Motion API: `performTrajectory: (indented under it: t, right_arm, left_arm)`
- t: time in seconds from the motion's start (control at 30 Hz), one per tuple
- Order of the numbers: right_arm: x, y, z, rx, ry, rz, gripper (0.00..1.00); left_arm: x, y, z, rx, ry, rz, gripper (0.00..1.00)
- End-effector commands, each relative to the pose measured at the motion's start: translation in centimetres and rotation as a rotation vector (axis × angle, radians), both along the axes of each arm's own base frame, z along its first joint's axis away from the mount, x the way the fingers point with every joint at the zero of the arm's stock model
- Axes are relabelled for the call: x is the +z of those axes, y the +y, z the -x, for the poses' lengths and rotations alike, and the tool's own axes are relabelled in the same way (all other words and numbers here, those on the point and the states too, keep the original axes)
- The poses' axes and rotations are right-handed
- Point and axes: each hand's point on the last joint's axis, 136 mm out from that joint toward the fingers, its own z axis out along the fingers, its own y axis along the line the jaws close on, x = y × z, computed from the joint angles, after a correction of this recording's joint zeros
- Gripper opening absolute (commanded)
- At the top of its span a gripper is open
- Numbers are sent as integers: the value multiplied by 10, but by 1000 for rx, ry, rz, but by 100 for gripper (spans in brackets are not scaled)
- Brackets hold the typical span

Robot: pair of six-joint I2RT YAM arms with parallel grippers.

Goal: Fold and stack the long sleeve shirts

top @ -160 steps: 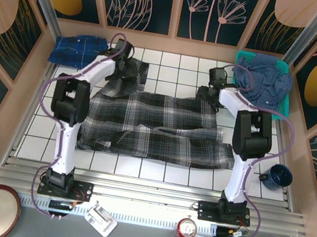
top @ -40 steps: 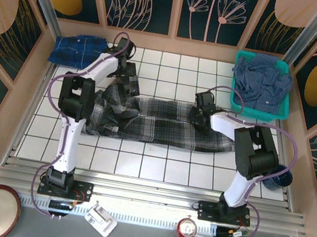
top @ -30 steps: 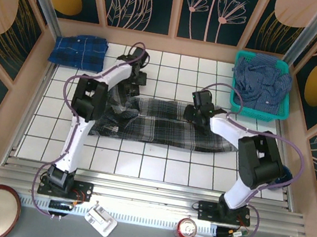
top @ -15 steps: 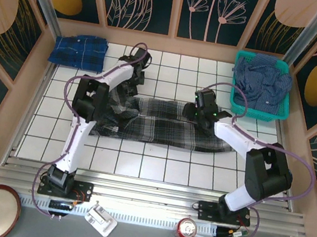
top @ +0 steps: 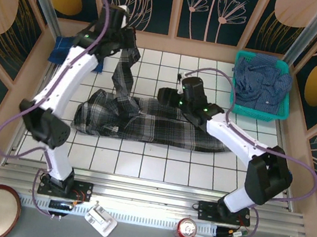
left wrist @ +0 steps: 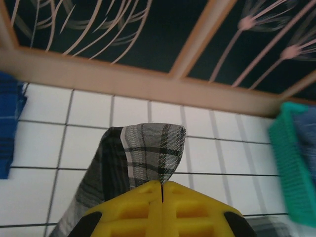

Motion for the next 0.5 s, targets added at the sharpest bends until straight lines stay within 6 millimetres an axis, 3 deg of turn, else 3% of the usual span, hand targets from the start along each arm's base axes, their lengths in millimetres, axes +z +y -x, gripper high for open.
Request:
performTrajectory:
  t: [0.0,0.13,0.23,0.47]
  right_arm:
    - [45,40,-4,97,-136,-90,80]
    - [77,73,2,186,-225,-152,85]
    - [89,84,-4,191,-277,-158,88]
    - [116,87,-27,131,-335,-195,83]
  left_arm:
    - [-7,-22,21,-120,36,108,0]
    - [31,-38,45,-239,-51,220,0]
    - [49,-60,57,-374,-72,313,0]
    - [54,-61,66,-384,-63,352,0]
